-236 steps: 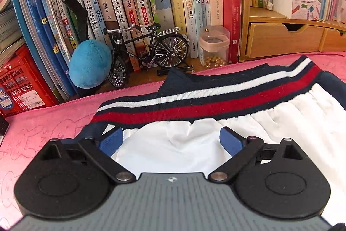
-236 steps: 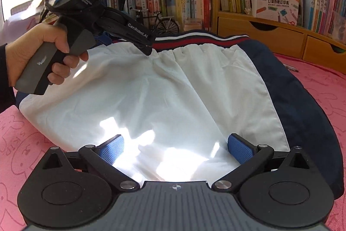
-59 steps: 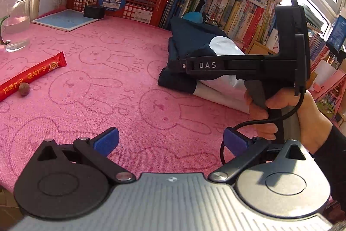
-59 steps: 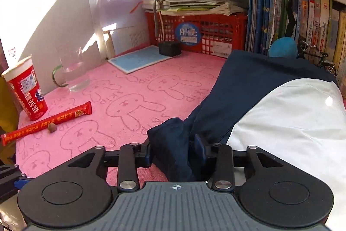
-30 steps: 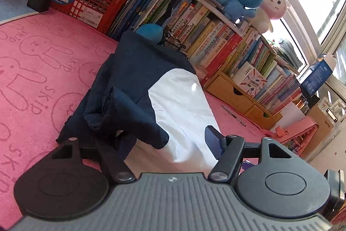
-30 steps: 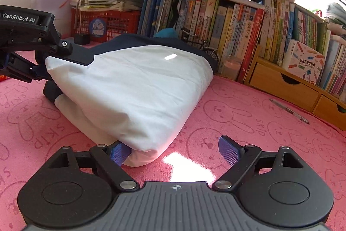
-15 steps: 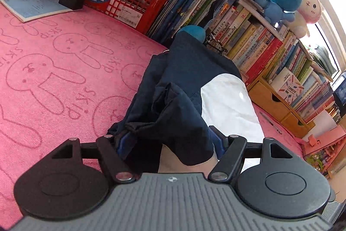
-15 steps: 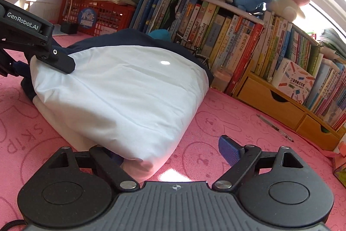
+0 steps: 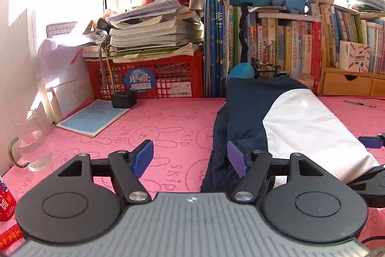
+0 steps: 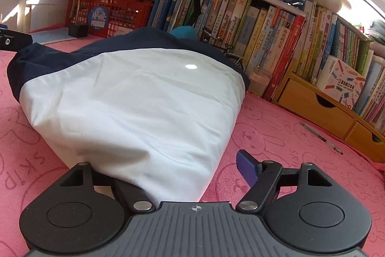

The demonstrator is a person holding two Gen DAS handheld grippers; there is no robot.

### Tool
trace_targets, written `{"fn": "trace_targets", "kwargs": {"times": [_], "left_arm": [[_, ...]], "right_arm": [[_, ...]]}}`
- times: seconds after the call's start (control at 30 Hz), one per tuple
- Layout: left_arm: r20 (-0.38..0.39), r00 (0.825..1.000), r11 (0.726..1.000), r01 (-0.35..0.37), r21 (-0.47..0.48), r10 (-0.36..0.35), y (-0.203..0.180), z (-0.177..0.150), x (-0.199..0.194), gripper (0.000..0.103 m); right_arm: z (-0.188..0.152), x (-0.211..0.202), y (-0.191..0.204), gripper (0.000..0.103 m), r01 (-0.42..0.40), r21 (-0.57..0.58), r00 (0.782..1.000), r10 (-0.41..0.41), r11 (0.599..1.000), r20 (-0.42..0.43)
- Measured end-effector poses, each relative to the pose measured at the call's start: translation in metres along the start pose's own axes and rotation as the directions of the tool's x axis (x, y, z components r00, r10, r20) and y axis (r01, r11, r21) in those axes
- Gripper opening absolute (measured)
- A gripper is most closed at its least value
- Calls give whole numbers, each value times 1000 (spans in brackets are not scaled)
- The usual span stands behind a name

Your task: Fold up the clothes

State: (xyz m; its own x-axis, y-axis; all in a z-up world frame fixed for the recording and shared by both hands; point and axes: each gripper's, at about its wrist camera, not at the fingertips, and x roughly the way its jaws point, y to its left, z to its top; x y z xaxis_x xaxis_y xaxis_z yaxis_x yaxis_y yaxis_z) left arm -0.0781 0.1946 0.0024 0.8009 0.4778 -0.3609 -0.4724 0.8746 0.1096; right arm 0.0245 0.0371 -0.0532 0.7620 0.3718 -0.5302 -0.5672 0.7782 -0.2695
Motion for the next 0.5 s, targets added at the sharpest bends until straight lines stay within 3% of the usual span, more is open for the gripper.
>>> {"fn": "trace_targets", "kwargs": {"times": [0.03, 0.07, 0.27, 0.3, 0.37, 0.43, 0.5], "left_arm": [[30, 1000, 1000, -1, 17, 1, -6, 0, -11, 79], [46, 999, 999, 8, 54, -10, -16, -1, -15, 81], [17, 1000, 968, 12, 250, -16, -69, -16, 11, 82], [11, 999, 963, -38, 268, 37, -74, -18, 21, 82], [-29, 995, 967, -90, 239, 100, -66, -18, 37, 82], [-73, 996, 991, -37, 129, 46, -45, -14, 41, 82], [-110, 991, 991, -60, 120, 73, -36, -17, 51, 82]], "right_arm": [[1, 0, 1, 58, -1, -2, 1000, 1, 1000, 2], [2, 1, 3, 55, -2, -4, 1000, 2, 1000, 3], [7, 2, 9, 52, 7, -6, 1000, -7, 1000, 6], [6, 2, 9, 53, 7, -3, 1000, -7, 1000, 5], [3, -1, 7, 55, 5, -16, 1000, -5, 1000, -1], [-2, -5, 6, 59, 3, -29, 1000, -4, 1000, -4], [-6, -10, 3, 61, 9, -35, 1000, -9, 999, -1]]}}
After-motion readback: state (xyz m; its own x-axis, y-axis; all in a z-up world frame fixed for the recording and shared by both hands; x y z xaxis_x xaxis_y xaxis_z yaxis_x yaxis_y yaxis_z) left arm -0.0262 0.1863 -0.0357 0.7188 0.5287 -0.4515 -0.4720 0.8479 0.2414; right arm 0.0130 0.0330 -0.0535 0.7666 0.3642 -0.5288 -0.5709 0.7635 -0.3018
